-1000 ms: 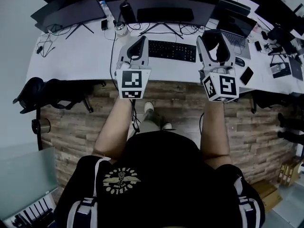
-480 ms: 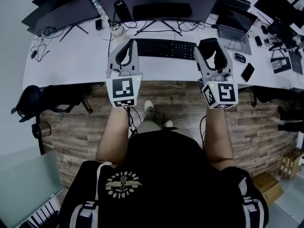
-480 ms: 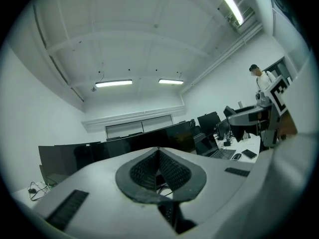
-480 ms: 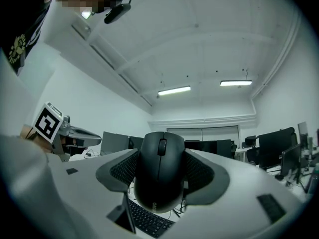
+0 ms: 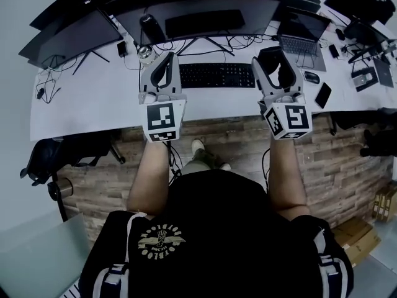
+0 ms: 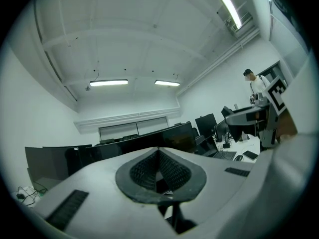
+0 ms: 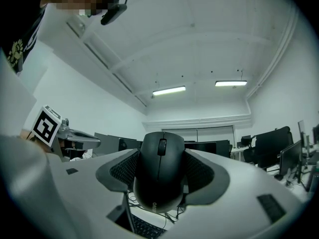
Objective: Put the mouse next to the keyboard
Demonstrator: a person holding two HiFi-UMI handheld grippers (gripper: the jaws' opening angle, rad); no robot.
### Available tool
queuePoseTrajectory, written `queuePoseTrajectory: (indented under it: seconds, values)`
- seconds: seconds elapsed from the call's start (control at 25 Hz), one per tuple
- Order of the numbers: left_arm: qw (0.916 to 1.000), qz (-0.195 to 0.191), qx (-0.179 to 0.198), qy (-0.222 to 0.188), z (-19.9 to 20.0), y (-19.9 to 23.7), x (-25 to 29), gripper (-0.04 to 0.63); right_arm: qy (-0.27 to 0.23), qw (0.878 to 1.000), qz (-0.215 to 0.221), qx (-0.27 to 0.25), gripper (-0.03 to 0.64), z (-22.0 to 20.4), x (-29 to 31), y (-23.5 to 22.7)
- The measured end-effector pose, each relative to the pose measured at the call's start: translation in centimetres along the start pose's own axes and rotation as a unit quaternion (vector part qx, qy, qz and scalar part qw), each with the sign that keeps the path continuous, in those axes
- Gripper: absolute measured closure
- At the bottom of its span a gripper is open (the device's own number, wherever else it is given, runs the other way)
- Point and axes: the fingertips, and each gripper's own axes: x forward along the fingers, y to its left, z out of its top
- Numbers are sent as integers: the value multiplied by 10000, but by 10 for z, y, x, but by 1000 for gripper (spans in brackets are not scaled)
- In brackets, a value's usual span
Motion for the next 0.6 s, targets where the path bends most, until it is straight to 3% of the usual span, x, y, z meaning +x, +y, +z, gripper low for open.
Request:
queuePoseTrajectory:
  seconds: [0.6]
  values:
    - [9989, -359, 252, -190, 3, 47, 76, 594, -72, 9996, -273, -87, 328, 6, 78, 7]
